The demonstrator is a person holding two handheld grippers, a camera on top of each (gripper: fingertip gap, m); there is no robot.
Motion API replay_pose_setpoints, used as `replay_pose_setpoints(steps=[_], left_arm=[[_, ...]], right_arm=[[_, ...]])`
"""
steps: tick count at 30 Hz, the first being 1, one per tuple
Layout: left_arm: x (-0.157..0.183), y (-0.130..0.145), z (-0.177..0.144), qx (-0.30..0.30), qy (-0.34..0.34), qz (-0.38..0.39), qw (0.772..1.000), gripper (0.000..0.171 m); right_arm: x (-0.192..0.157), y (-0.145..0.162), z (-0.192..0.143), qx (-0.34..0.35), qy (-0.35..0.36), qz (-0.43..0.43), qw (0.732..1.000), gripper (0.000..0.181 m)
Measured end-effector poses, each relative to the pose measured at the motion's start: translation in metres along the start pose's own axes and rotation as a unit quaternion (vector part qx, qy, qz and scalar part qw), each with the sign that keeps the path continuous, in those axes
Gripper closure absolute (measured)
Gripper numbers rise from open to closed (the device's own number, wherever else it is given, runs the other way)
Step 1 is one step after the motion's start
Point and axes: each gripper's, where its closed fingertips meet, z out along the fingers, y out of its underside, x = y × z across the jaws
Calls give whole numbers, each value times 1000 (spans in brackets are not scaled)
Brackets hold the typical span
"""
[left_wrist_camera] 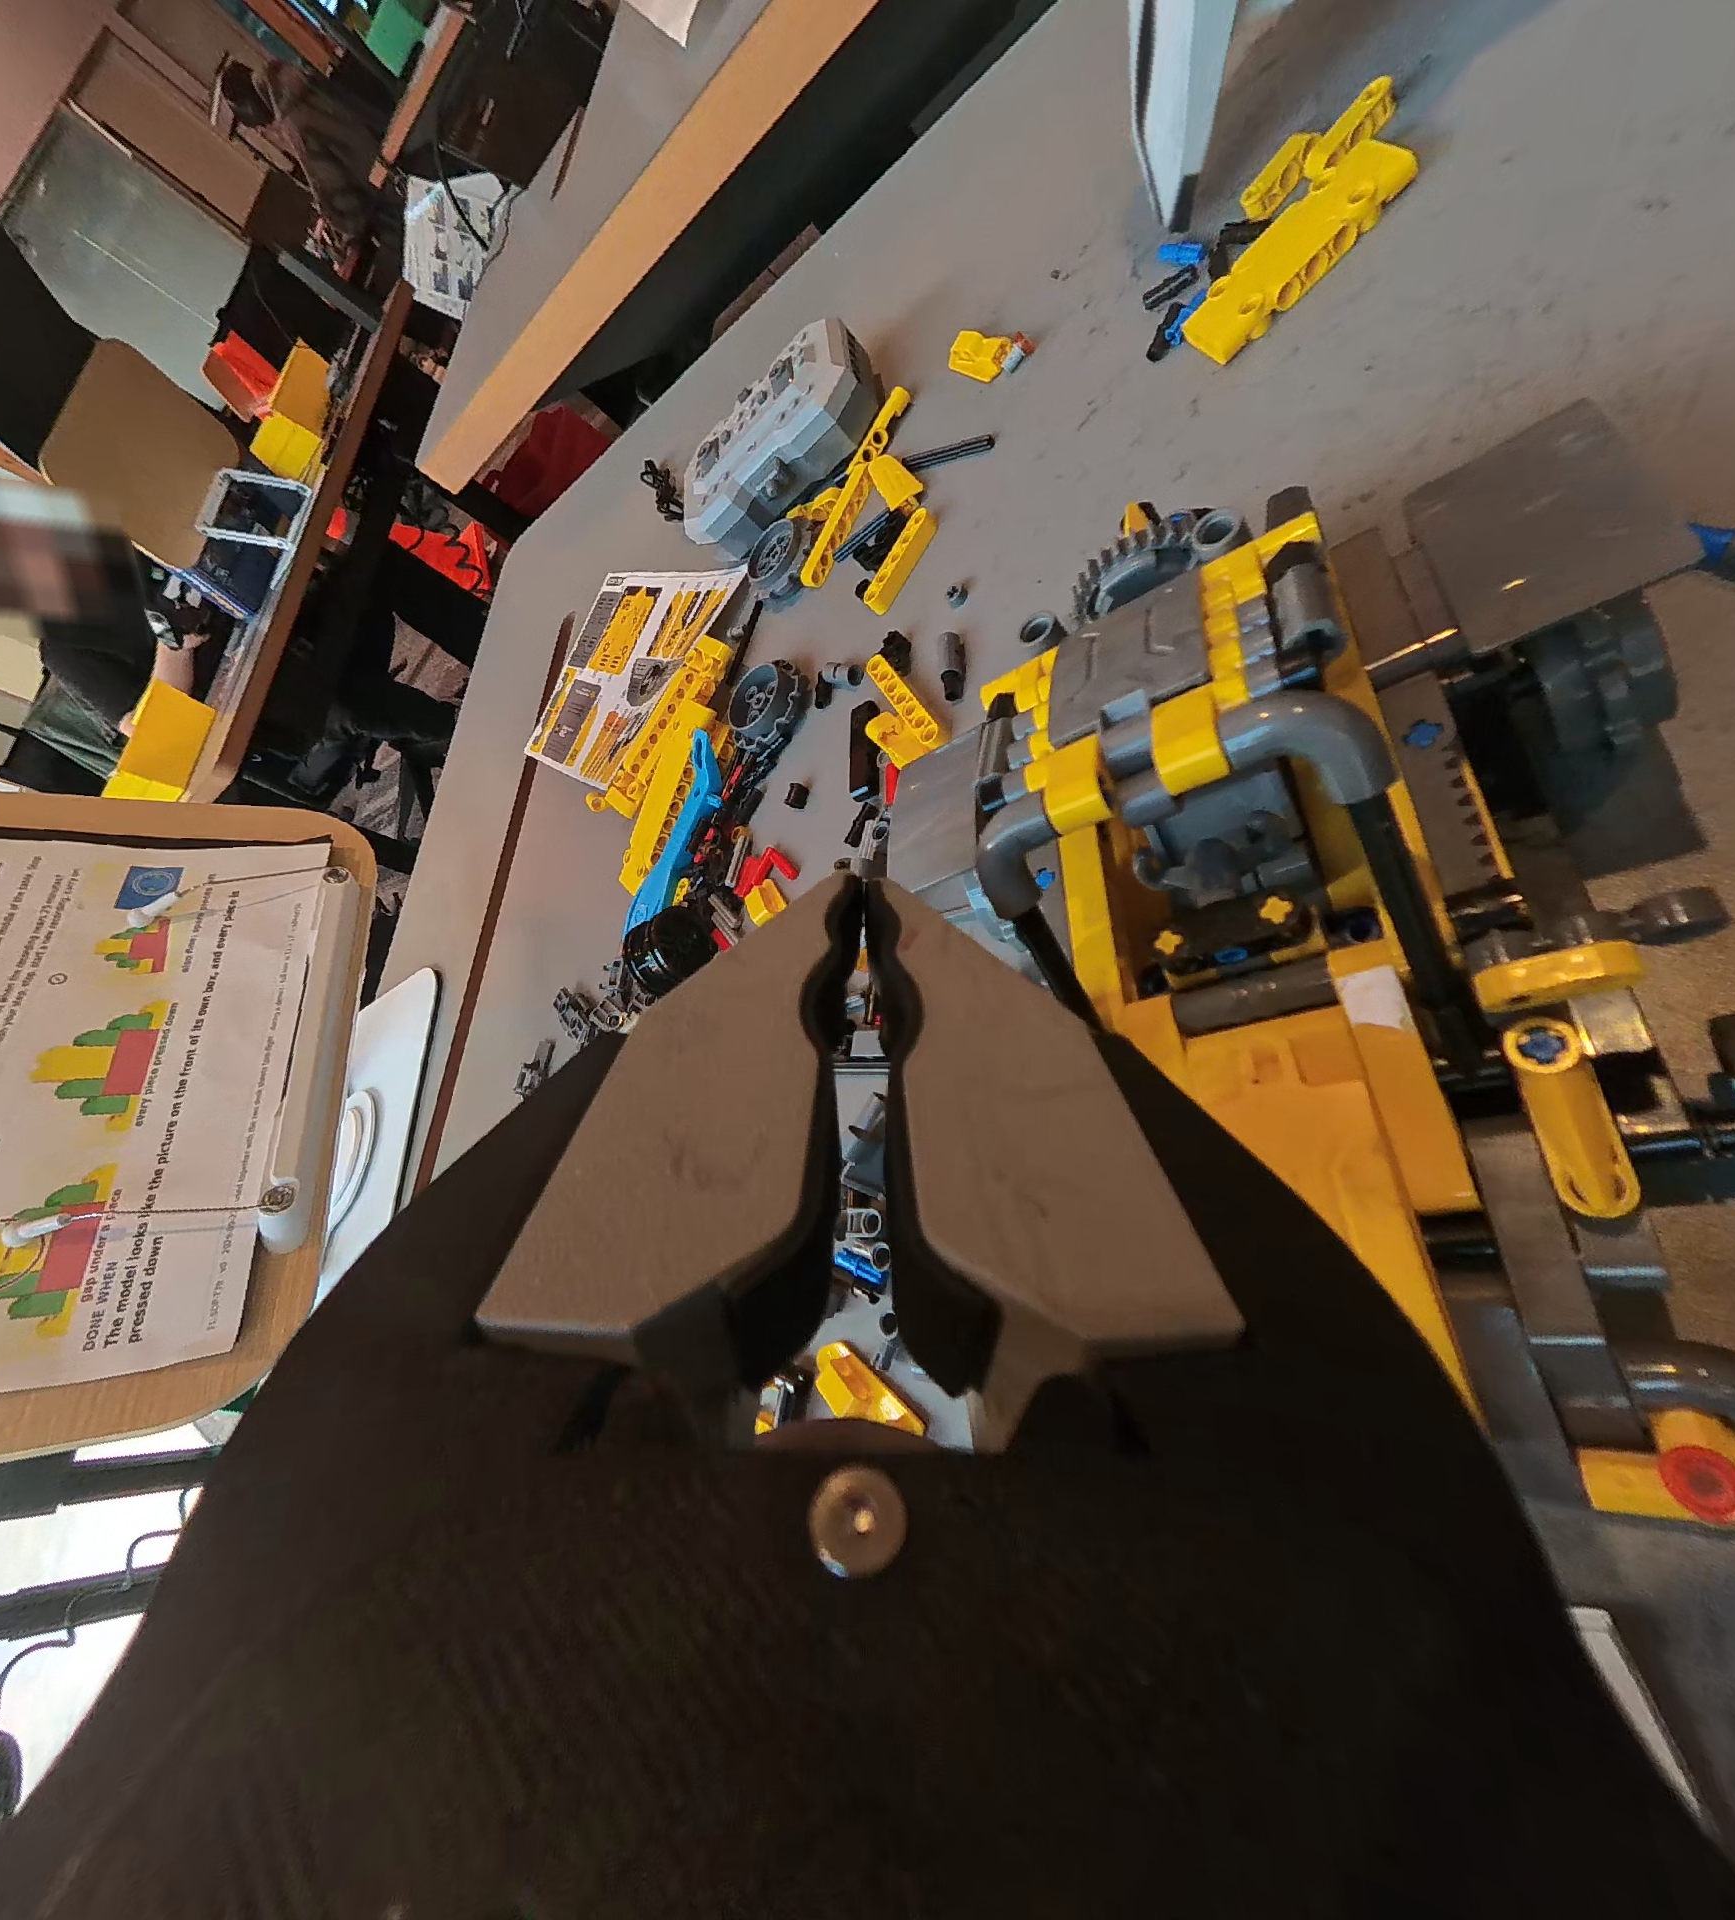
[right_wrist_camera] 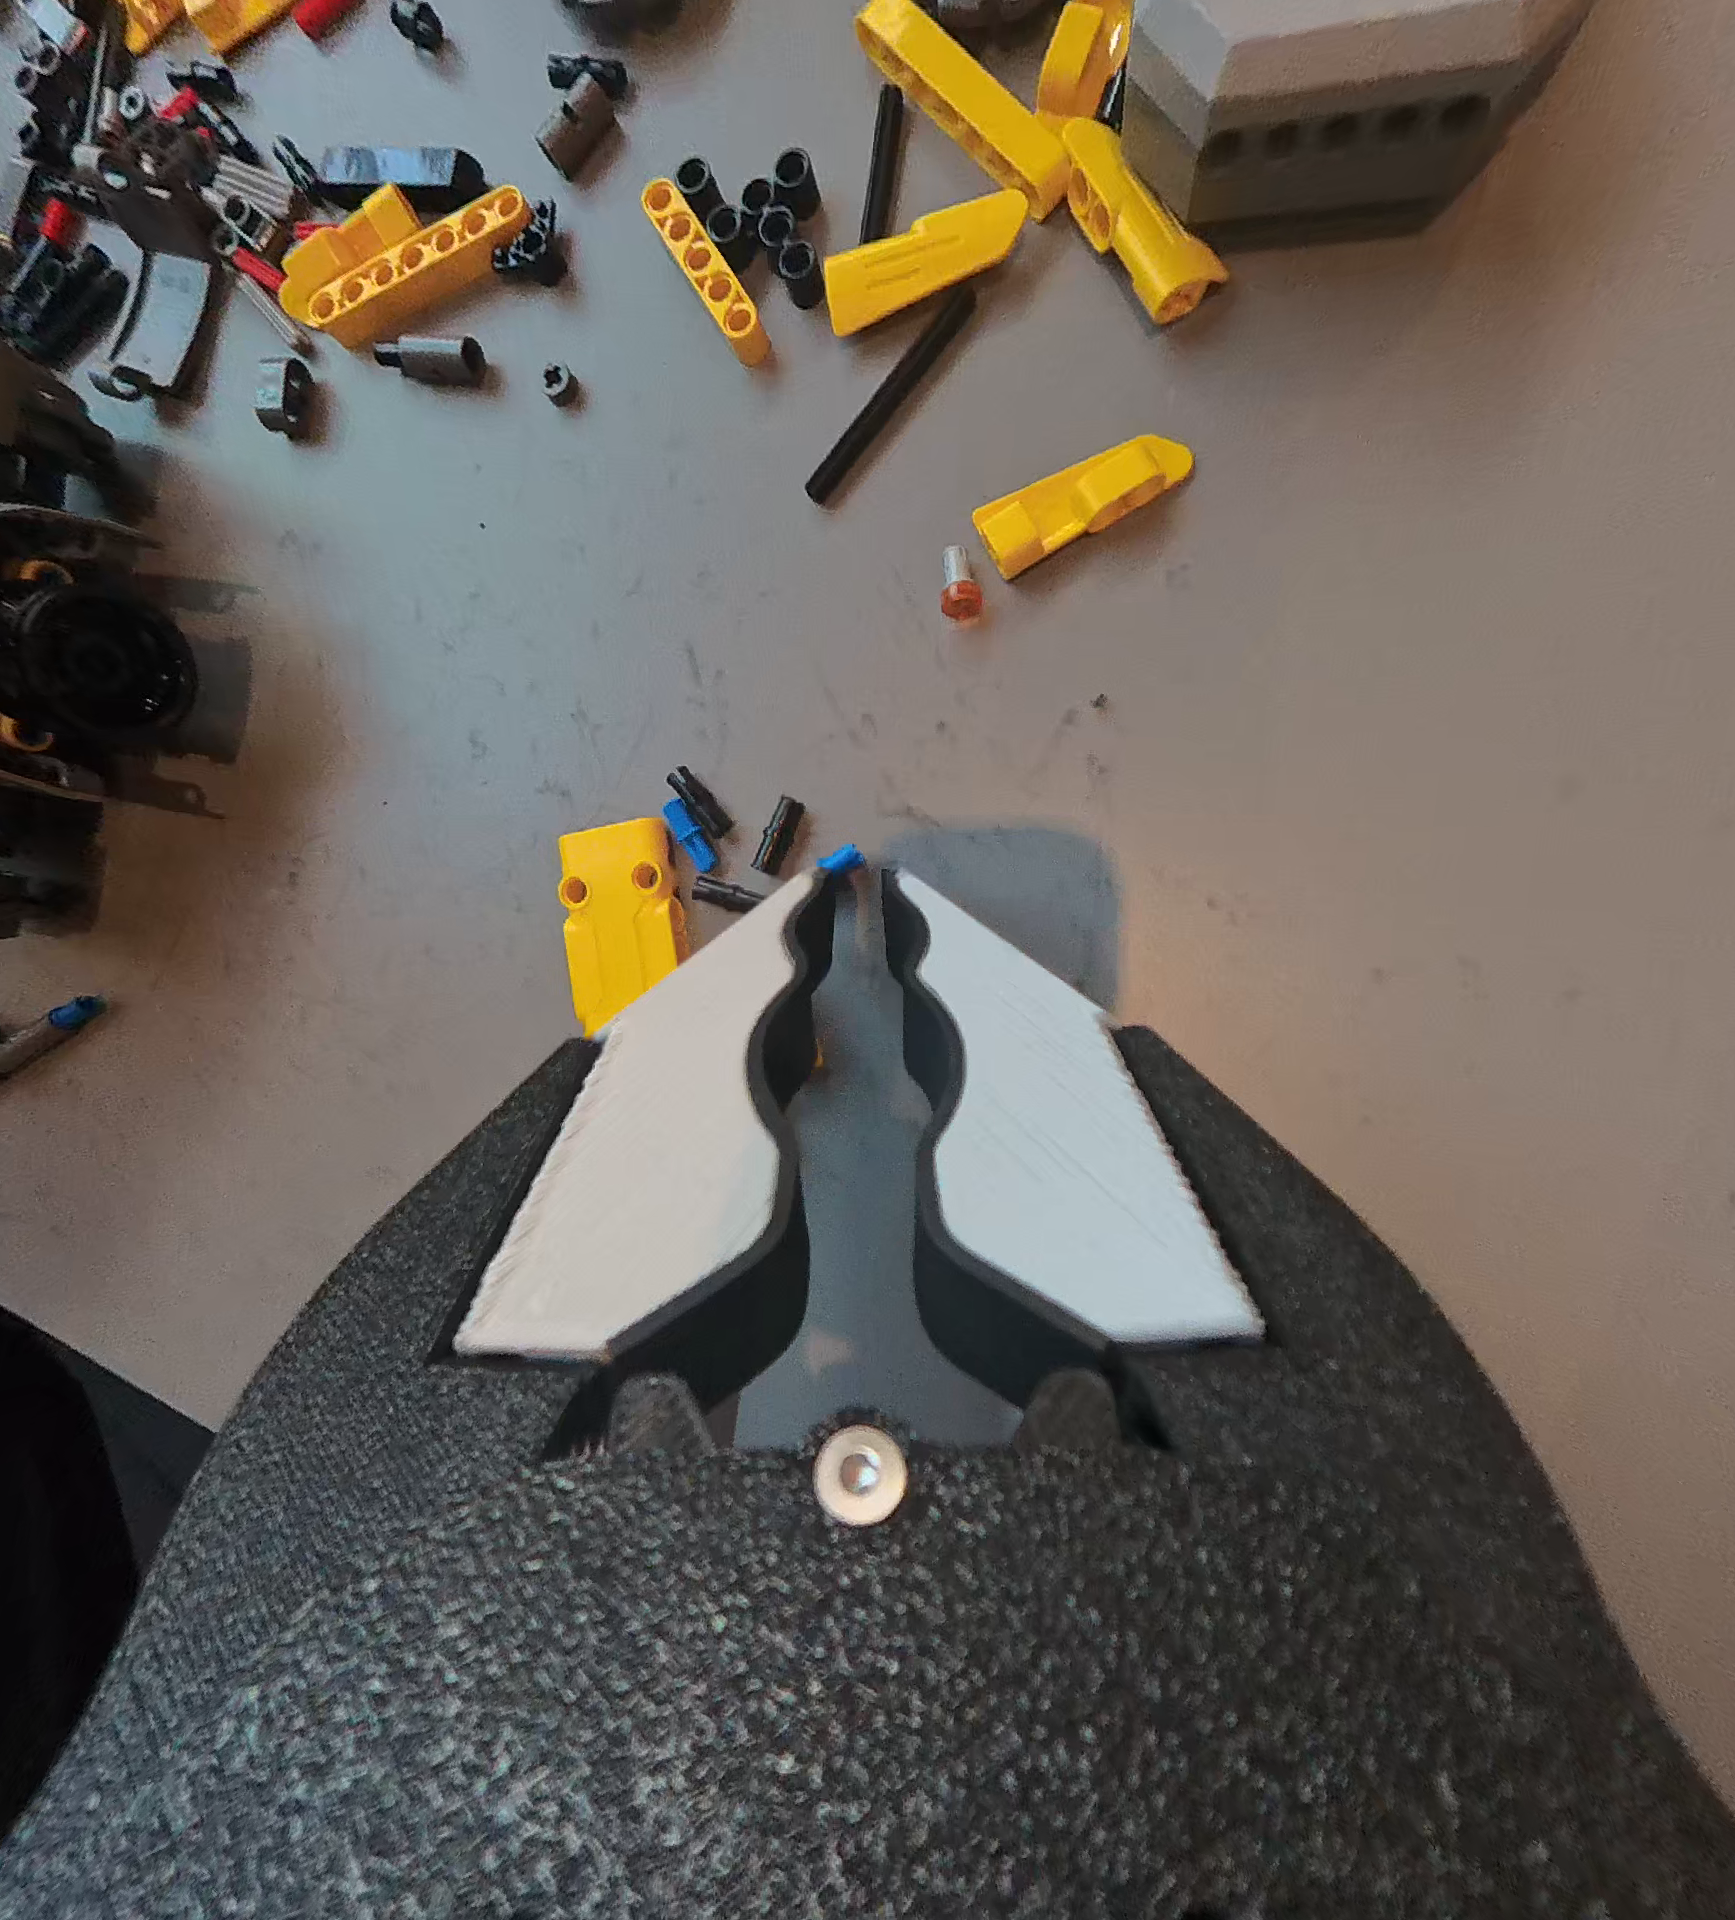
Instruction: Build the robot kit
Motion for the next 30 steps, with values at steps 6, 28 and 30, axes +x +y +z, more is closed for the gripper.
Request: replay_pose_setpoints(steps=[6, 28, 30], left_arm=[[1, 0, 1, -1, 2, 1, 1000, 171], [-22, 17, 3, -32, -39, -63, 997, 171], [-22, 17, 3, -32, -41, -61, 997, 171]], right_arm=[[-5, 2, 3, 8, -21, 8, 1000, 178], [-67, -39, -22, 129, 19, -109, 986, 178], [-70, -39, -20, 129, 16, -111, 985, 177]])
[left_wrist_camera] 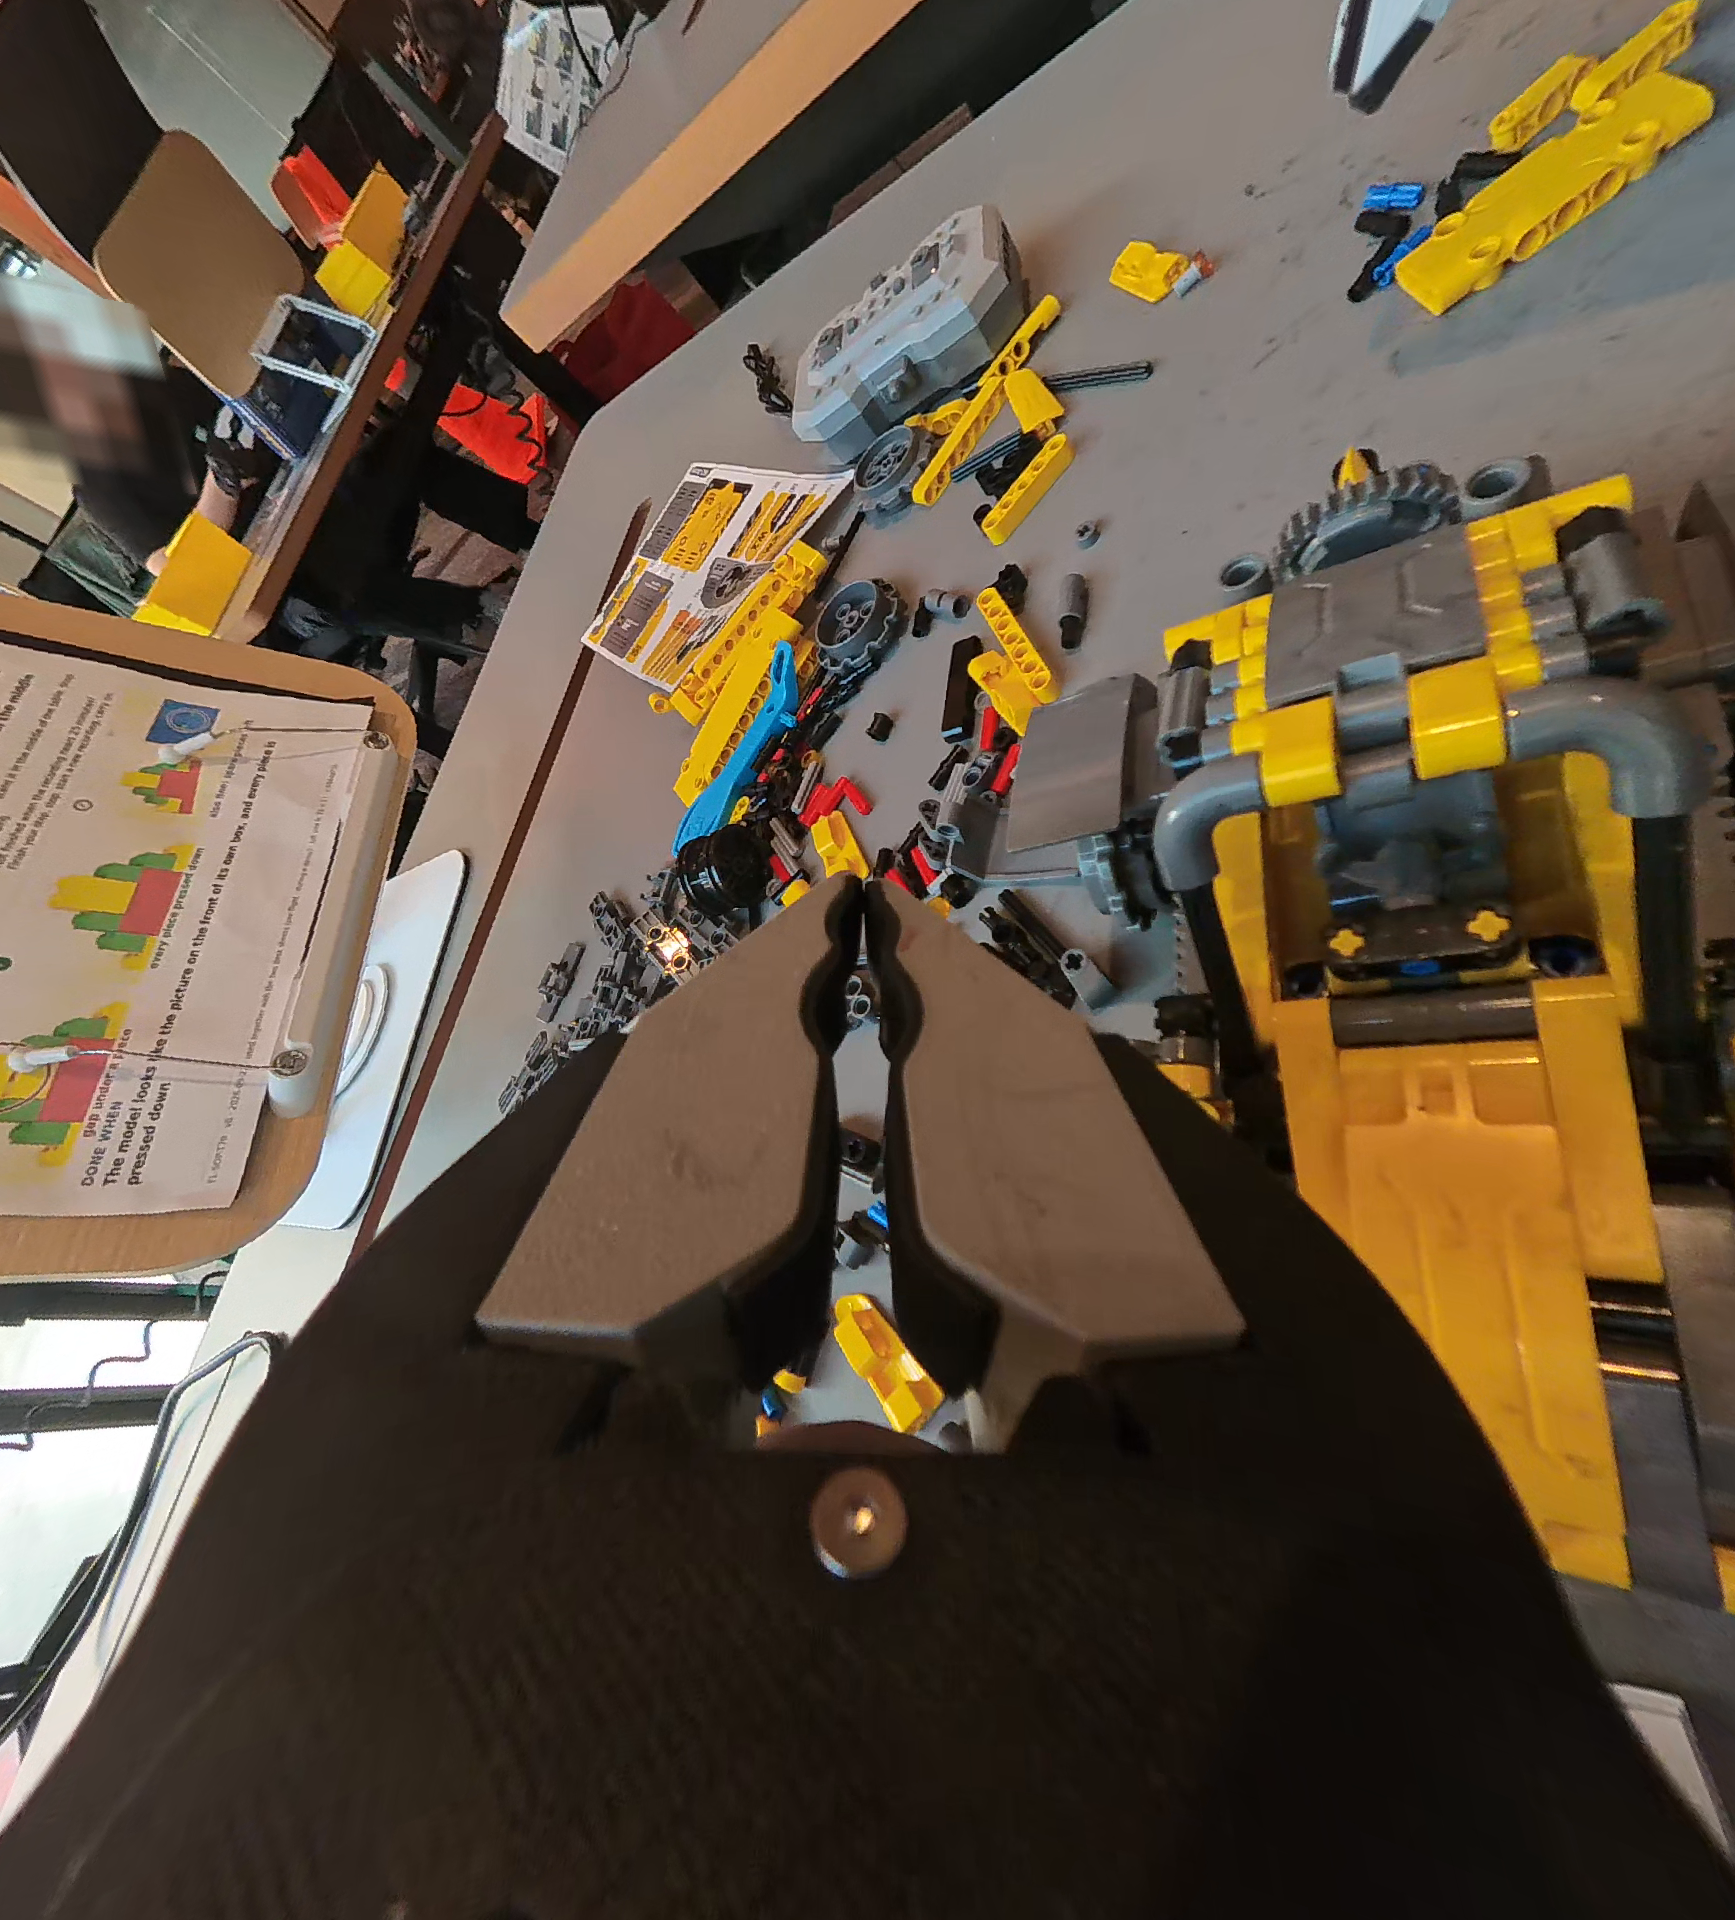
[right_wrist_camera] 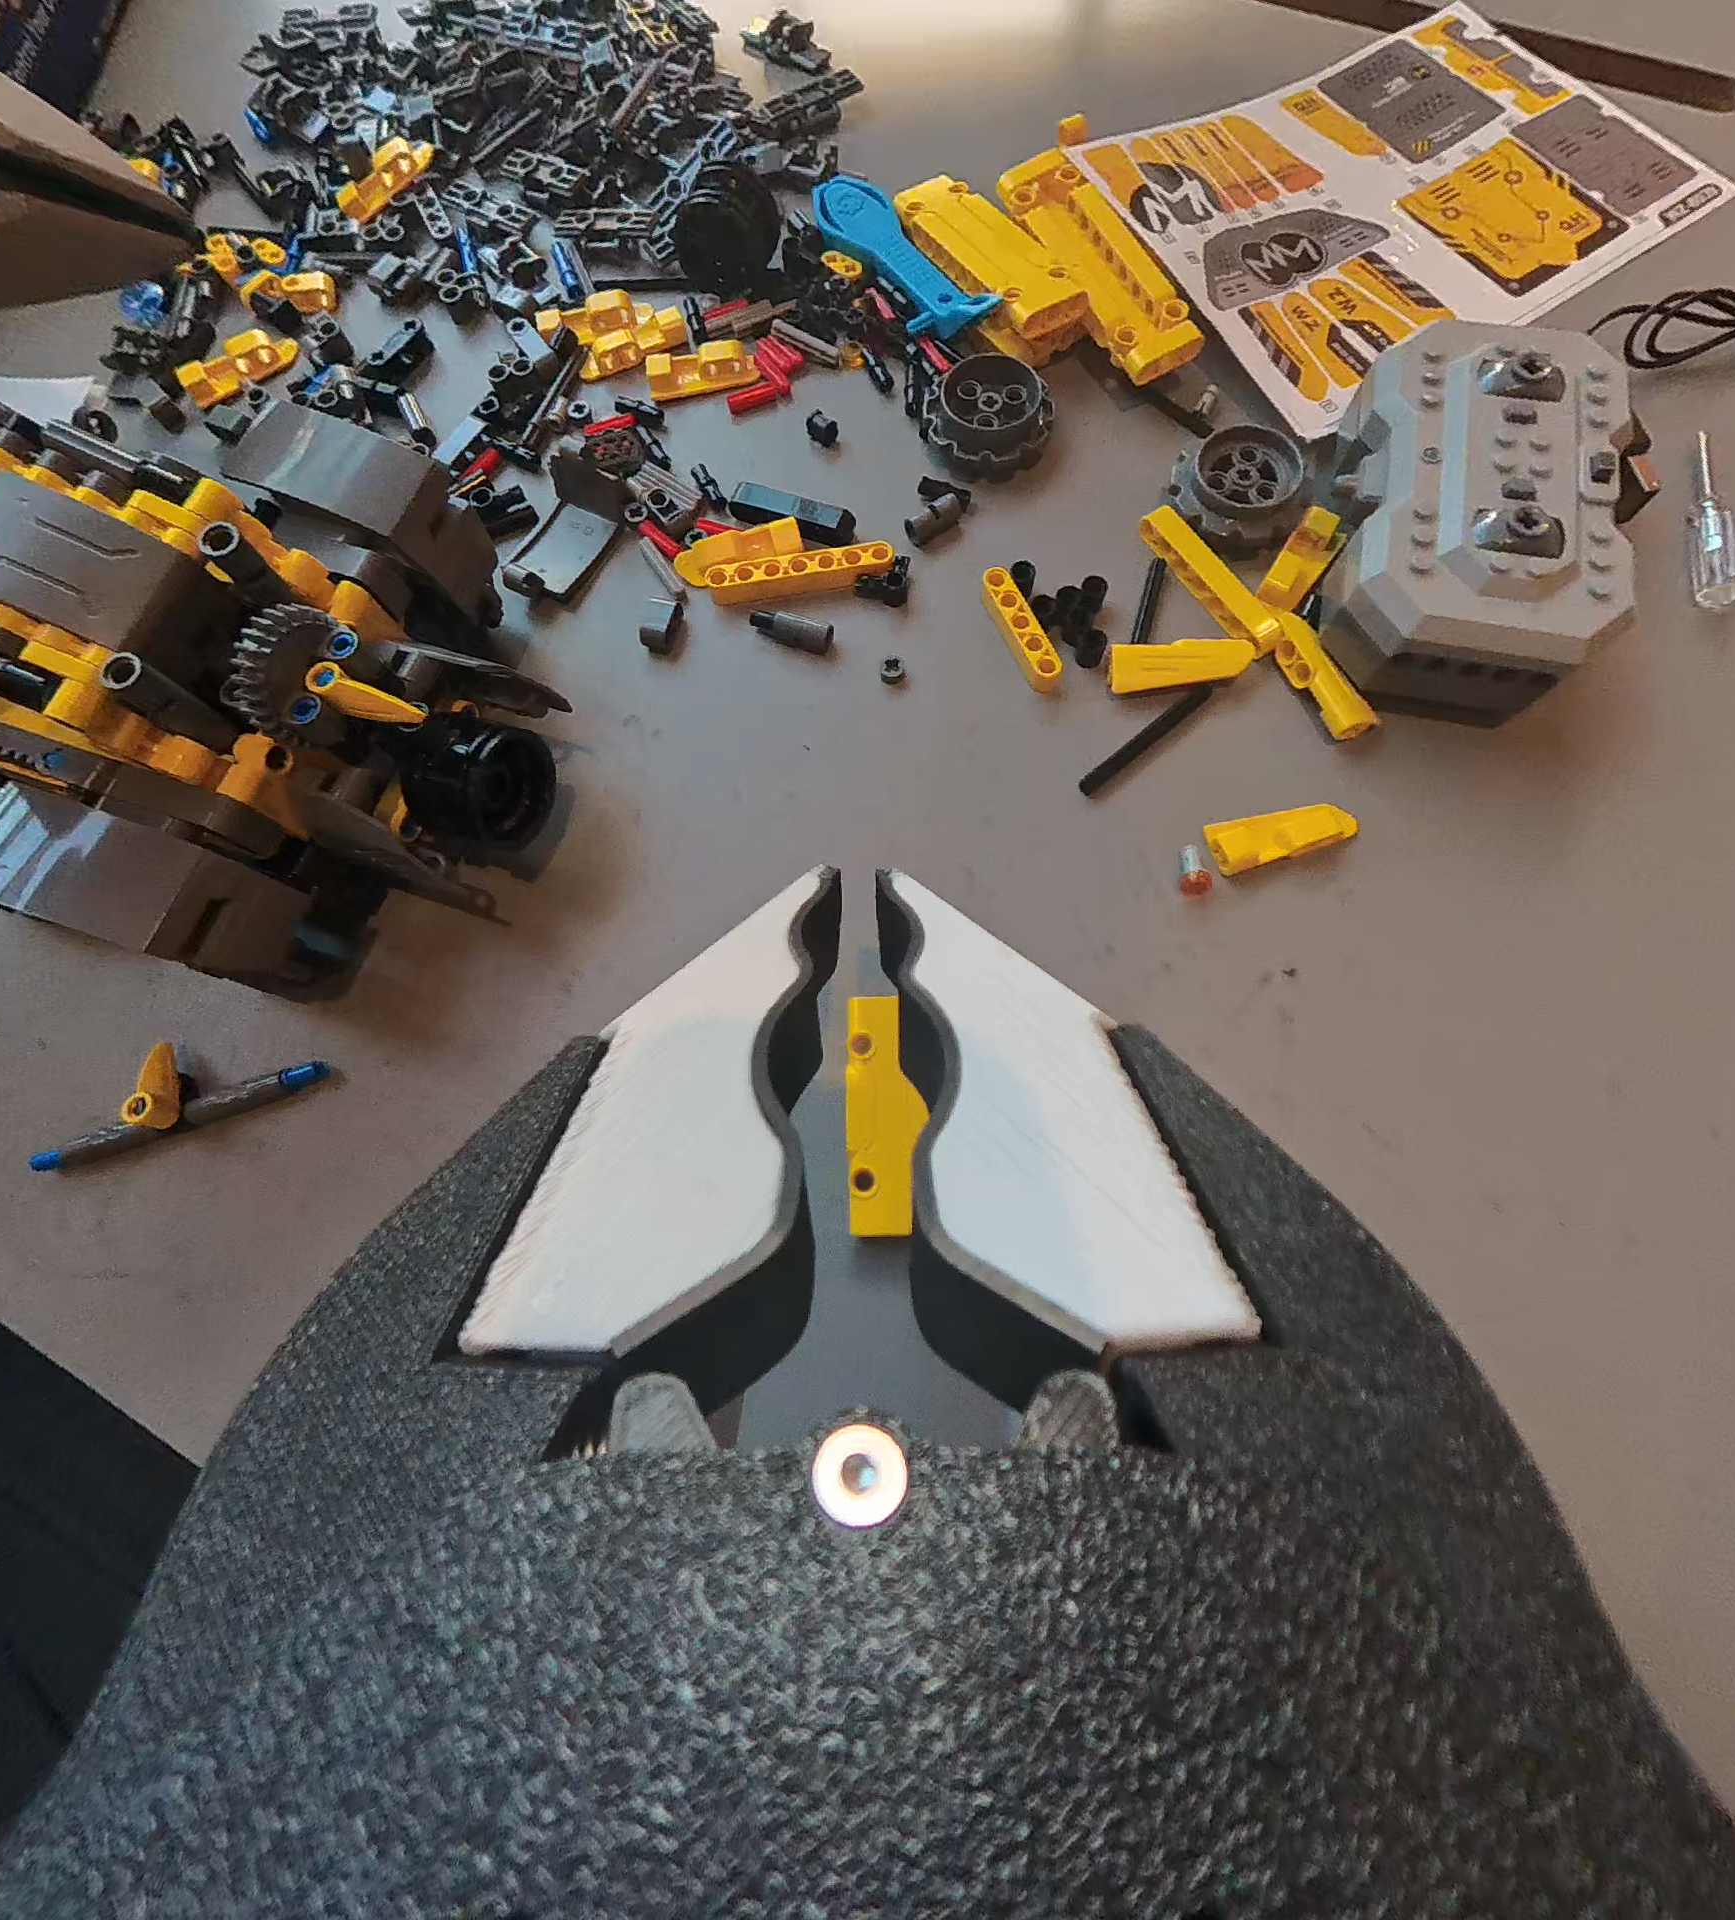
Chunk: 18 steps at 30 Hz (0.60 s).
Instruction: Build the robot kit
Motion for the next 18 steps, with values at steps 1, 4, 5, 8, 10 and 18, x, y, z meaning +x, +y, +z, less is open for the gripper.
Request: replay_pose_setpoints(steps=[1, 4, 5, 8, 10, 18], left_arm=[[0, 0, 0, 0, 0, 0, 1000, 171], [-1, -1, -1, 1, -1, -1, 1000, 171], [-1, 0, -1, 1, -2, -2, 1000, 171], [-2, 0, -1, 0, -3, -5, 1000, 171], [-3, 1, 0, -3, -4, -6, 1000, 171], [-6, 7, 3, -13, -10, -18, 1000, 171]], right_arm=[[-1, 0, 1, 1, -1, -1, 1000, 177], [-3, 0, 3, 3, -2, -2, 1000, 177], [-4, 0, 3, 4, -3, -1, 1000, 177], [-5, -3, 3, 15, -4, 2, 1000, 178], [-10, -8, 2, 32, -11, 5, 999, 177], [-46, -14, 6, 101, -39, -22, 994, 172]])
